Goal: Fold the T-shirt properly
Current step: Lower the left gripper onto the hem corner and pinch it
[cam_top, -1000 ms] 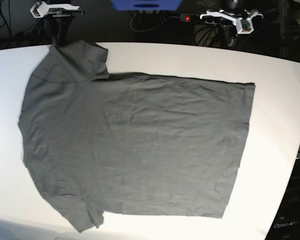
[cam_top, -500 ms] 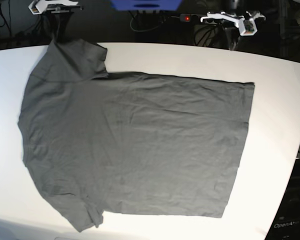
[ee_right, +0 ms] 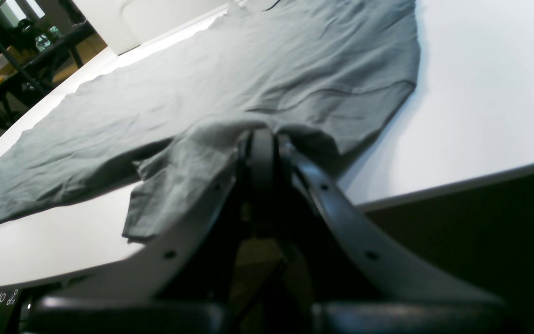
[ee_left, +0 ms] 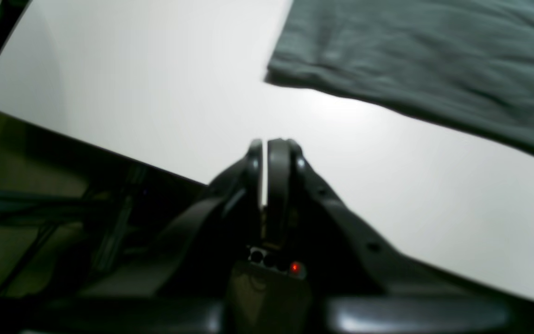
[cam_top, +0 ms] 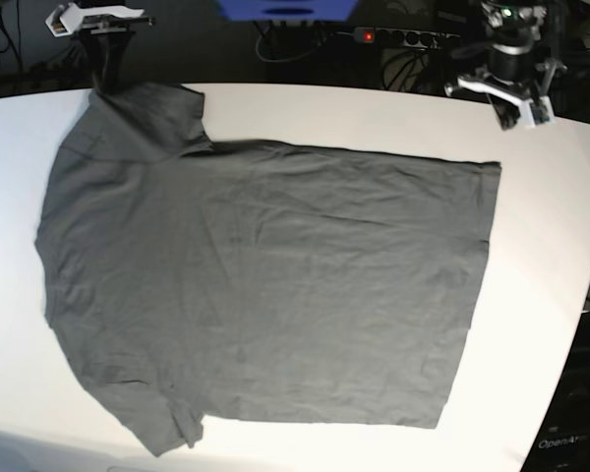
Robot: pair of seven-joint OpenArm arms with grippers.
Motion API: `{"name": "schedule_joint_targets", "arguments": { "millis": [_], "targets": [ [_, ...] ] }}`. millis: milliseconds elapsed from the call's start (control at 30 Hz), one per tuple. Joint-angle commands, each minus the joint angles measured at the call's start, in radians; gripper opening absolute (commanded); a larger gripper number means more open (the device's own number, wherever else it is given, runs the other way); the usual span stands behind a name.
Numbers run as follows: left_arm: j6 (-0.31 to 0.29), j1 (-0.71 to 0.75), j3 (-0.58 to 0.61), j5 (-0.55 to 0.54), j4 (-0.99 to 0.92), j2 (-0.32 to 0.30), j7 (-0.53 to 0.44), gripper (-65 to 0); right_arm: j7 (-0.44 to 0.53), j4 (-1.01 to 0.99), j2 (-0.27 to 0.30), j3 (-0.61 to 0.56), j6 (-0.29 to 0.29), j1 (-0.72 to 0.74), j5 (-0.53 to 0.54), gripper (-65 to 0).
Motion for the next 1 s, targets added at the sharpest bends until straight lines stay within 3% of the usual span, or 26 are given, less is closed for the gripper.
{"name": "schedule_joint_targets", "arguments": {
  "millis": [0,100,233,433,967],
  "targets": [
    [-0.001,-0.016,-0.024,0.000,0.017,-0.006,0.003,-63.8,0.032,0.011,0.007,0.005,0.004,-0.016,0.010,-64.9],
    [-0.042,-0.074,-0.075,0.000,0.014,-0.006,0.101,-63.8,0.032,0.009,0.007,0.005,0.004,-0.016,0.010,-64.9],
    [-0.191,-0.145,-0.135,0.000,0.016,-0.004,0.203,-63.8,0.032,0.008,0.007,0.005,0.004,-0.016,0.010,-64.9],
    [-0.353,-0.231,-0.207,0.001,0.008,-0.006,0.284,-63.8,0.032,0.008,0.020,0.005,0.004,-0.018,0.010,-64.9],
    [-0.556,-0.341,-0.327,0.001,-0.150,-0.043,0.344,-63.8,0.032,0.008,0.020,0.005,0.004,-0.019,0.010,-64.7]
  ]
}}
